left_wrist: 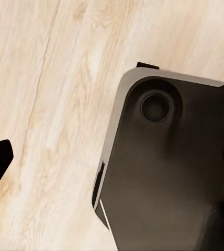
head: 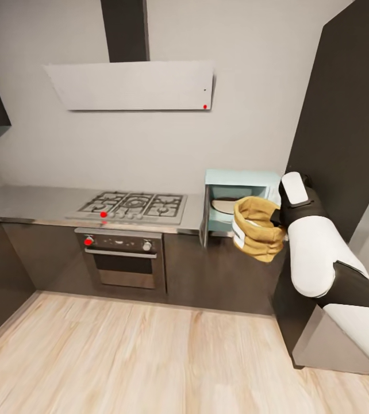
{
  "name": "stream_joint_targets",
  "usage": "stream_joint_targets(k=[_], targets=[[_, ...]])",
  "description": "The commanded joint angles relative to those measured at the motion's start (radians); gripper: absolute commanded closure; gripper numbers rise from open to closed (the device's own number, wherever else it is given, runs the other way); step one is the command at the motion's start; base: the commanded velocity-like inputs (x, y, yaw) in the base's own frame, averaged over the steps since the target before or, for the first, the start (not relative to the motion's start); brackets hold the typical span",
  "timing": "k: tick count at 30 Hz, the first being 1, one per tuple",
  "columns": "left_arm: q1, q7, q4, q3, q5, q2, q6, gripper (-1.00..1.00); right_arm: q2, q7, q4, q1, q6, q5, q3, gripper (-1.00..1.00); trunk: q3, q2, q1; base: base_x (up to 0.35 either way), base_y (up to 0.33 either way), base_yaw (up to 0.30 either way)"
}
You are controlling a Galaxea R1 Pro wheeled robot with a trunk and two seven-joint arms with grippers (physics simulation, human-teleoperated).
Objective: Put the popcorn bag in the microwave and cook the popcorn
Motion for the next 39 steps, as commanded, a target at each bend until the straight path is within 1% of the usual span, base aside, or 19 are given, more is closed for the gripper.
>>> stream_joint_targets(k=[1,6,8,11,17,22,25,30,39], targets=[[0.000,0.002,-0.002,0.001,0.001,0.000,-0.001,-1.00,0.002,-0.010,-0.002,-0.001,0.006,-0.009,-0.002,1.00,-0.001,-0.001,0.001,0.323,-0.086,0.016],[0.000,0.002,-0.002,0.001,0.001,0.000,-0.002,-1.00,0.003,-0.011,-0.002,-0.001,0.006,-0.010,-0.002,1.00,0.001,-0.001,0.001,0.323,-0.085,0.190],[0.000,0.002,-0.002,0.002,0.001,-0.001,-0.004,-1.00,0.002,-0.011,-0.002,-0.001,0.006,-0.010,-0.002,1.00,0.001,-0.001,0.001,0.312,-0.067,0.048],[0.000,0.002,-0.003,0.001,0.001,-0.011,-0.007,-1.00,0.001,-0.010,-0.001,-0.001,0.006,-0.010,-0.002,1.00,0.001,-0.001,0.001,0.137,-0.016,0.007],[0.000,0.002,-0.002,0.001,0.001,-0.011,-0.007,-1.00,0.007,-0.010,-0.002,-0.001,0.006,-0.012,-0.007,1.00,0.001,-0.001,0.001,0.301,-0.043,0.000],[0.000,0.002,-0.002,0.001,0.001,-0.011,-0.007,-1.00,0.008,-0.009,-0.001,-0.001,0.006,-0.012,-0.007,1.00,0.001,-0.001,0.001,0.050,-0.003,0.000],[0.000,0.002,-0.003,0.001,0.001,-0.012,-0.007,-1.00,0.008,-0.009,-0.001,-0.001,0.006,-0.012,-0.008,1.00,0.001,-0.001,0.001,0.226,0.000,0.000],[0.000,0.002,-0.002,0.001,0.001,-0.012,-0.007,-1.00,0.009,-0.009,-0.001,-0.001,0.006,-0.012,-0.008,1.00,0.001,-0.001,0.001,0.057,0.000,0.000],[0.000,0.002,-0.002,0.001,0.001,-0.011,-0.007,-1.00,0.008,-0.009,-0.001,-0.001,0.006,-0.012,-0.009,1.00,0.001,-0.001,0.001,0.142,0.000,0.000]])
